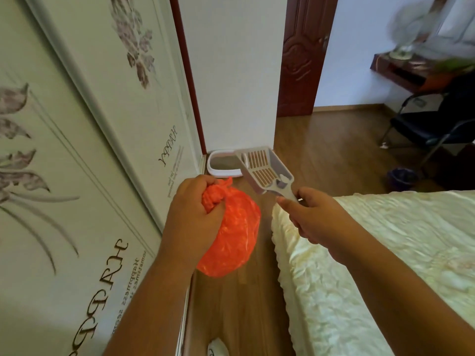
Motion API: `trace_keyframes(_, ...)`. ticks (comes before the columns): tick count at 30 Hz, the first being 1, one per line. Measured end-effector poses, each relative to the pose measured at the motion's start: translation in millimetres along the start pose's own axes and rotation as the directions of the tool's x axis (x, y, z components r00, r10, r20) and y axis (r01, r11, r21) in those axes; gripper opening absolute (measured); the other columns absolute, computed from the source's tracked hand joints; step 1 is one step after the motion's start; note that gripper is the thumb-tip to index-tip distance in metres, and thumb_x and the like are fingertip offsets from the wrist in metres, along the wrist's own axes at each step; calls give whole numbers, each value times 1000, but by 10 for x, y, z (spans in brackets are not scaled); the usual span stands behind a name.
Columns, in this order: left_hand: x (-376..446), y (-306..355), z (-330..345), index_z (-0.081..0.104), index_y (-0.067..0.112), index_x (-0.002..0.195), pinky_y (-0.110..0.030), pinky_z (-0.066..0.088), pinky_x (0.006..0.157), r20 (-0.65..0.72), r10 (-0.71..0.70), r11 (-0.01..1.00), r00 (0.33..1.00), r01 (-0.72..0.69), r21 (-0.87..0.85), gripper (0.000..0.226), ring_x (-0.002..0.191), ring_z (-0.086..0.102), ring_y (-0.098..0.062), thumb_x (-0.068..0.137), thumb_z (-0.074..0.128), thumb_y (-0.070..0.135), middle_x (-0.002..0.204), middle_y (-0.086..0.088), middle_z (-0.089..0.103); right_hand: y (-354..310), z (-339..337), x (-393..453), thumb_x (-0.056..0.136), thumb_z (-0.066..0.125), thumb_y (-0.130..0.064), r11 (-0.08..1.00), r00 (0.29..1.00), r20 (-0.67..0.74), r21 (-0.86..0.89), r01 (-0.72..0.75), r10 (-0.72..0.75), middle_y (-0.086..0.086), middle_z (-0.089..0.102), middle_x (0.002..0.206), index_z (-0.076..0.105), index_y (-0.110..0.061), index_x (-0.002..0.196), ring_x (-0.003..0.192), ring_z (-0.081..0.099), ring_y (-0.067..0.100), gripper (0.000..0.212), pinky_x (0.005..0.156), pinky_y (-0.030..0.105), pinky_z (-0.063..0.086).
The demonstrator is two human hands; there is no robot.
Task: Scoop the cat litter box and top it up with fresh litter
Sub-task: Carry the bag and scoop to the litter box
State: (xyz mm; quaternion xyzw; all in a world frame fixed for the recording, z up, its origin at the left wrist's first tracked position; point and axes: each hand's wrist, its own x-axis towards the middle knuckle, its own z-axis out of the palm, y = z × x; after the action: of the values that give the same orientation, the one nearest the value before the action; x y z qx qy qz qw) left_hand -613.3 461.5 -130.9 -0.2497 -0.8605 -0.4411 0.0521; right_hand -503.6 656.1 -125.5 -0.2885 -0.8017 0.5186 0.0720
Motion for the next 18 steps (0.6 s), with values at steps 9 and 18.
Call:
trace_keyframes(9,1569,-459,53,56,41,107,-26,45,91,45,117,992,992,-114,-59,23,103,55,-9,92,70,29,114,12,57,-521,289,1157,97,62,-44,999,990,-139,39,-14,19,-5,64,71,66,-26,102,49,55,3,20,46,17,42)
trace_keyframes(18,2559,-844,80,54,40,108,-26,43,88,59,110,993,992,-107,-39,21,101,54,-9,94,68,32,114,13,55,-768,493,2041,97,62,-44,999,989,-143,36,-39,44,-3,62,71,66,-24,102,53,53,6,21,47,20,41)
